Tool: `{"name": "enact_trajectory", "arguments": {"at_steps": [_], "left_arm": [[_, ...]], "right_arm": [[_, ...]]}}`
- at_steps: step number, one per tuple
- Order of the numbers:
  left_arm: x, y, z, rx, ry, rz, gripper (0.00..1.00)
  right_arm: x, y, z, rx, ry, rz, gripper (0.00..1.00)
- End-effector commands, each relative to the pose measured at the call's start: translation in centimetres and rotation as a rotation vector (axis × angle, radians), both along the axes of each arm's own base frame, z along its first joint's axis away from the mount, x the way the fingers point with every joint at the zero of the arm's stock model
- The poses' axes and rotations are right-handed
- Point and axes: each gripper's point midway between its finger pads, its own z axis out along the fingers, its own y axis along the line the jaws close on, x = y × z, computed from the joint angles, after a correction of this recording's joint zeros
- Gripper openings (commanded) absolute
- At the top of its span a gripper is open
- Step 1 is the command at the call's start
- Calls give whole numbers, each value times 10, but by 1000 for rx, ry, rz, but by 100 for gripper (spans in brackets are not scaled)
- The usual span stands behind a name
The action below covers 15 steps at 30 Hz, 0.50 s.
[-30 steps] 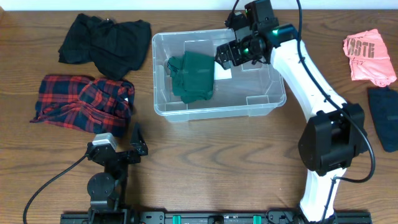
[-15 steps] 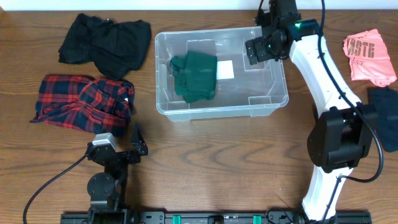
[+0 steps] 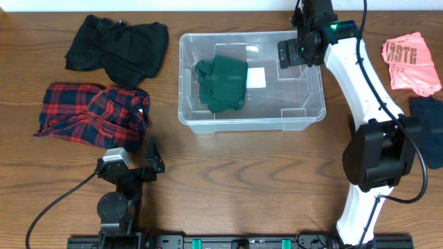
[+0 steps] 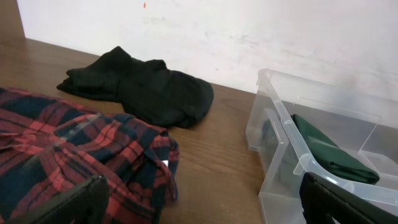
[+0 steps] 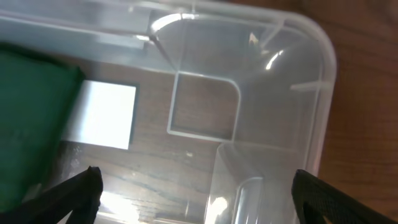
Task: Pack container
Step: 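Open the right gripper and lift it out of the bin, then move the right gripper to the pink shirt and grasp it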
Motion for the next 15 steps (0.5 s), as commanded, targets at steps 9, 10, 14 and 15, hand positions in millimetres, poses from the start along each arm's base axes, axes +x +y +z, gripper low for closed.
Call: {"name": "enact_trajectory", "arguments": {"at_steps": [9, 10, 14, 15], "left_arm": [[-1, 4, -18, 19, 51, 21, 98], [-1, 4, -18, 19, 52, 21, 98], [-1, 4, -18, 19, 52, 21, 98], [-1, 4, -18, 19, 51, 21, 98]], "right_arm": [[7, -91, 154, 183, -324, -193, 99], [8, -108, 150, 190, -314, -222, 99], [5, -178, 129, 212, -279, -343, 99], [4, -190, 124, 219, -271, -357, 99]]}}
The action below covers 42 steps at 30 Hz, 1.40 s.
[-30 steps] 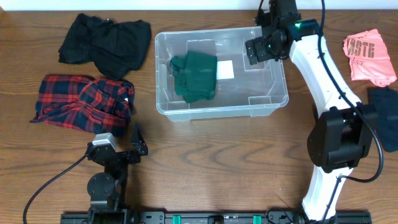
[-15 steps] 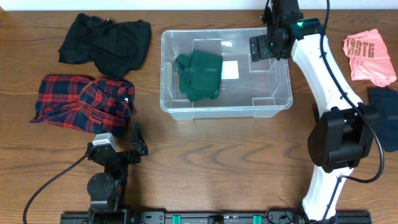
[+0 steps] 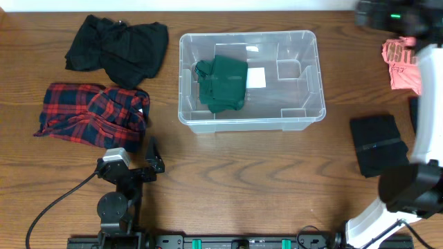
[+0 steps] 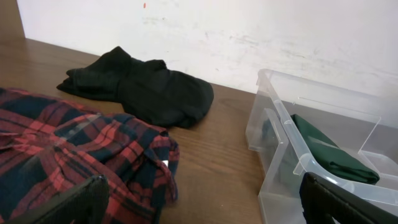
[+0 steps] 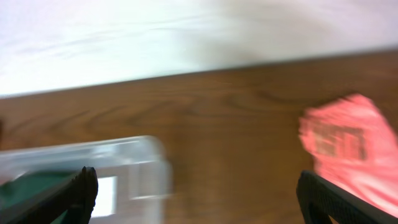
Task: Pack container
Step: 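Move the right gripper to the pink shirt and grasp it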
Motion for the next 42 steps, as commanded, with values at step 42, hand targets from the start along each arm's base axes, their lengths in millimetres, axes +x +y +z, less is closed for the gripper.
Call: {"name": "enact_trajectory", "arguments": {"at_steps": [42], "left_arm": [[-1, 4, -18, 19, 51, 21, 98]], "right_arm": [[-78, -181, -112, 89, 344, -689, 99]]}}
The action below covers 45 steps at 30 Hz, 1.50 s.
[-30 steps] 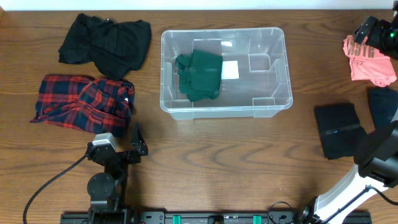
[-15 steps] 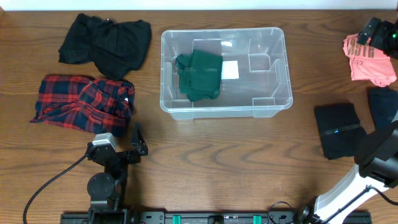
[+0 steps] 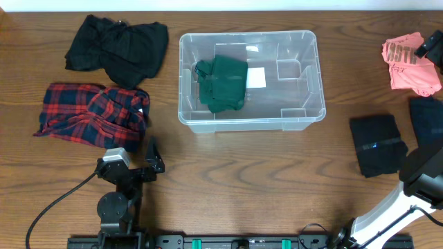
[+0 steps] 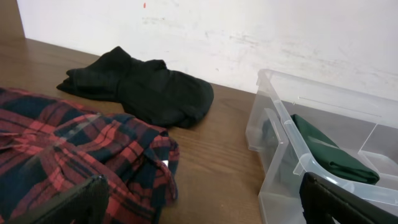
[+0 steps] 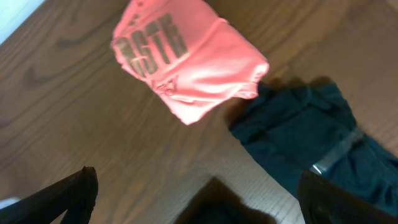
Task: Pack container
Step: 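Move the right gripper to the pink shirt and grasp it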
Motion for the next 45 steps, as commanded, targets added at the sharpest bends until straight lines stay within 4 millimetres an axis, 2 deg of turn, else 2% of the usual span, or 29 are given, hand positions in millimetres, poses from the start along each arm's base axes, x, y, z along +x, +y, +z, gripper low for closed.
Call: {"name": "enact_trajectory", "arguments": {"at_steps": [1, 12, 19, 25, 31, 34, 38, 41, 45], "left_arm": [[-1, 4, -18, 19, 52, 21, 98], [-1, 4, -18, 19, 51, 21, 98], [-1, 4, -18, 19, 51, 21, 98], [-1, 4, -18, 19, 51, 21, 98], [-1, 4, -18, 19, 52, 21, 98], [-1, 4, -18, 19, 52, 21, 98], [-1, 4, -18, 19, 52, 21, 98], [-1, 4, -18, 19, 52, 21, 98], [-1, 4, -18, 19, 51, 21, 98]], "right_arm": [[-8, -13, -5, -5, 16, -110, 99], [-18, -17, -13, 35, 32, -147, 99], [1, -3, -28, 97, -8, -36, 99], [21, 5, -59, 98, -8, 24, 99], [43, 1, -87, 63, -15, 126, 99], [53, 2, -86, 7, -25, 230, 99], [71, 12, -78, -75, -59, 457, 99], [74, 4, -82, -103, -61, 479, 99], [73, -20, -95, -37, -120, 395, 99]]}}
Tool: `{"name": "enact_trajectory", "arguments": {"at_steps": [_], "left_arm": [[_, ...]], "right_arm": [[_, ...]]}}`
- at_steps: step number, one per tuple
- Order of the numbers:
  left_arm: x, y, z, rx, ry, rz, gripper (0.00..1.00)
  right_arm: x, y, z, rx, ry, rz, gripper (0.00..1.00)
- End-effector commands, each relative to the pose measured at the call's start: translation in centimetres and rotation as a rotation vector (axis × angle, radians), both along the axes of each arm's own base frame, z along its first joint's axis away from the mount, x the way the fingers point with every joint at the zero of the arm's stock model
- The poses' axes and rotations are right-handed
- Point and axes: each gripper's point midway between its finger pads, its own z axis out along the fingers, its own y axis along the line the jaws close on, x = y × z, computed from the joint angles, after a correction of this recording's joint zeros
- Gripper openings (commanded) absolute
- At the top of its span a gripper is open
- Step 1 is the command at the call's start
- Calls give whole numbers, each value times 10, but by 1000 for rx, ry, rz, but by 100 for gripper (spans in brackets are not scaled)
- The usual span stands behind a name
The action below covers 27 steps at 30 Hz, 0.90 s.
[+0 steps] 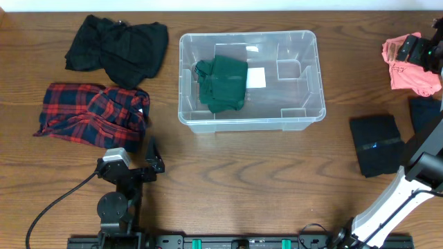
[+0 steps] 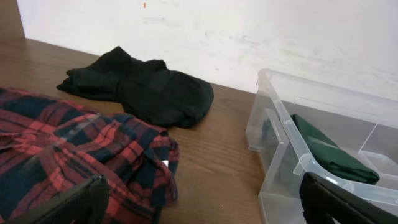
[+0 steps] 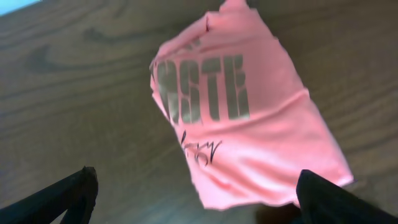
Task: Pack container
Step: 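Move the right gripper to the pink shirt and grasp it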
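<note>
A clear plastic container (image 1: 248, 33) stands at the table's back middle, with a folded green garment (image 1: 221, 84) in its left half. A pink printed shirt (image 1: 410, 69) (image 3: 242, 130) lies at the back right. My right gripper (image 1: 415, 48) (image 3: 199, 199) hangs open close over the shirt's left part, nothing between its fingers. My left gripper (image 1: 149, 164) (image 2: 202, 202) rests open at the front left, beside a red plaid shirt (image 1: 90, 114) (image 2: 74, 155). A black garment (image 1: 118, 45) (image 2: 143, 90) lies at the back left.
A folded black garment (image 1: 377, 145) and a dark navy one (image 1: 428, 114) lie at the right, in front of the pink shirt. The right arm's base stands at the front right. The container (image 2: 311, 143) shows at the right of the left wrist view.
My right gripper has come closer to the pink shirt and a little to the left; the shirt now fills its view and the dark garments are out of it. The left arm is unchanged.
My right gripper was open over the container's right half, the green garment lying inside. Then it was off at the back right, towards the pink shirt. Then it looked down on the pink shirt and dark garments, and now hangs close over the shirt.
</note>
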Motion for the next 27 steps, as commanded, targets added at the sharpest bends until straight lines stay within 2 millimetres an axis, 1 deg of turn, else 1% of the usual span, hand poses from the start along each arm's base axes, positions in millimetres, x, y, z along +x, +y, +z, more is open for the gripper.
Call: {"name": "enact_trajectory", "arguments": {"at_steps": [1, 4, 7, 10, 13, 17, 20, 24, 27], "left_arm": [[-1, 4, -18, 19, 52, 21, 98], [-1, 4, -18, 19, 51, 21, 98], [-1, 4, -18, 19, 51, 21, 98], [-1, 4, -18, 19, 51, 21, 98], [-1, 4, -18, 19, 52, 21, 98], [-1, 4, -18, 19, 52, 21, 98], [-1, 4, -18, 19, 52, 21, 98], [-1, 4, -18, 19, 51, 21, 98], [-1, 4, -18, 19, 52, 21, 98]], "right_arm": [[-5, -19, -25, 80, -9, -4, 99], [-12, -31, -41, 150, -20, -14, 99], [-22, -41, -63, 204, -1, -31, 99], [-30, -50, -75, 228, 5, -35, 99], [-31, -57, -72, 225, -25, -7, 99], [-30, -64, -61, 234, -94, 58, 99], [-33, -75, -56, 236, -134, 70, 99], [-37, -86, -60, 220, -140, 64, 99], [-35, -84, -60, 231, -160, 79, 99]]}}
